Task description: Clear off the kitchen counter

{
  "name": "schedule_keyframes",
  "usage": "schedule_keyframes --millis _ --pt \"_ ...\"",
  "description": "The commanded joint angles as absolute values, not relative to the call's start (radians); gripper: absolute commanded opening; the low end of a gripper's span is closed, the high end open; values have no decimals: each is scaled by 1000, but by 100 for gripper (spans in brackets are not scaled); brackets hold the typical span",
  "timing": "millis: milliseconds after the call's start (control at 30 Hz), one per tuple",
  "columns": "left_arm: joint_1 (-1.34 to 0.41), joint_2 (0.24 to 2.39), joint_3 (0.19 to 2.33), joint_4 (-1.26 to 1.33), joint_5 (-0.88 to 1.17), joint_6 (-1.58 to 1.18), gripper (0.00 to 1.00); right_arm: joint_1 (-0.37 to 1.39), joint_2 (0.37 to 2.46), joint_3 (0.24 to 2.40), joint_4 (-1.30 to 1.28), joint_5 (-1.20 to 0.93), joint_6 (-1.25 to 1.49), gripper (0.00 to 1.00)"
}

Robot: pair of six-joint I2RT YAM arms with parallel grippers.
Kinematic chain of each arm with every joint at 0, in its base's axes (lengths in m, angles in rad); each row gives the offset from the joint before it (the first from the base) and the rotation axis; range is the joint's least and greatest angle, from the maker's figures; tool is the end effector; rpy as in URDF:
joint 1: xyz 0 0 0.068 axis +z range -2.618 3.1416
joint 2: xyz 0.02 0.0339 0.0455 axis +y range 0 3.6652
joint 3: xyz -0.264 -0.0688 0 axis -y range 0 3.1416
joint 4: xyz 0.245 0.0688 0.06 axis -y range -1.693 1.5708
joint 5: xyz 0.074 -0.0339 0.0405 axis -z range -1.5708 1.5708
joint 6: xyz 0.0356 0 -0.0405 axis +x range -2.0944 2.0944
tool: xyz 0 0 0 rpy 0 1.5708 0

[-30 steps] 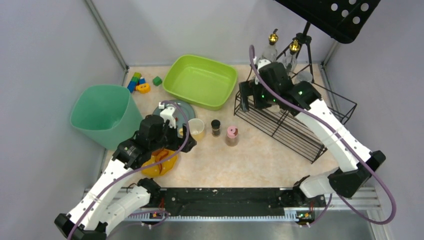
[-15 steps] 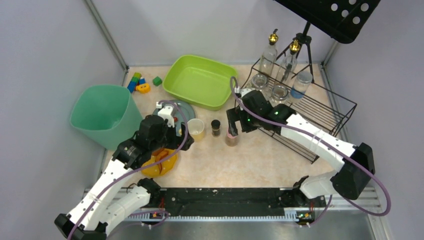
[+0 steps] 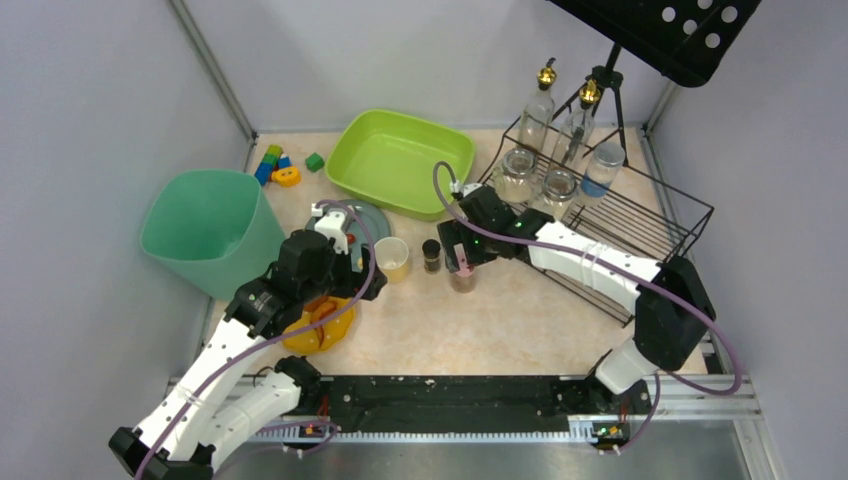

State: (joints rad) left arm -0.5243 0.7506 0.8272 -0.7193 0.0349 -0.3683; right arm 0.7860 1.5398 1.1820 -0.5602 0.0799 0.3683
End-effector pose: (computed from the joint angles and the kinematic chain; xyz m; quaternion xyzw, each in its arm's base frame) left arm 0.1330 -0.0783 0.3065 0.0775 0.8908 -0.2072 0.3969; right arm 0.2344 0.2306 0.2608 -0.1837 0.9285 0.1431 0.2891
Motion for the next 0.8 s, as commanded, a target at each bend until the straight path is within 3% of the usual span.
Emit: schedule_keyframes --millis 0,433,767 --pt "-519 745 828 -701 23 -377 99 810 1563 1187 -512 117 363 97" --pt "-519 740 826 -701 25 -379 99 830 1619 1178 -501 153 357 86" --pt "-519 740 826 -701 27 -379 99 835 1622 1179 -501 169 342 63"
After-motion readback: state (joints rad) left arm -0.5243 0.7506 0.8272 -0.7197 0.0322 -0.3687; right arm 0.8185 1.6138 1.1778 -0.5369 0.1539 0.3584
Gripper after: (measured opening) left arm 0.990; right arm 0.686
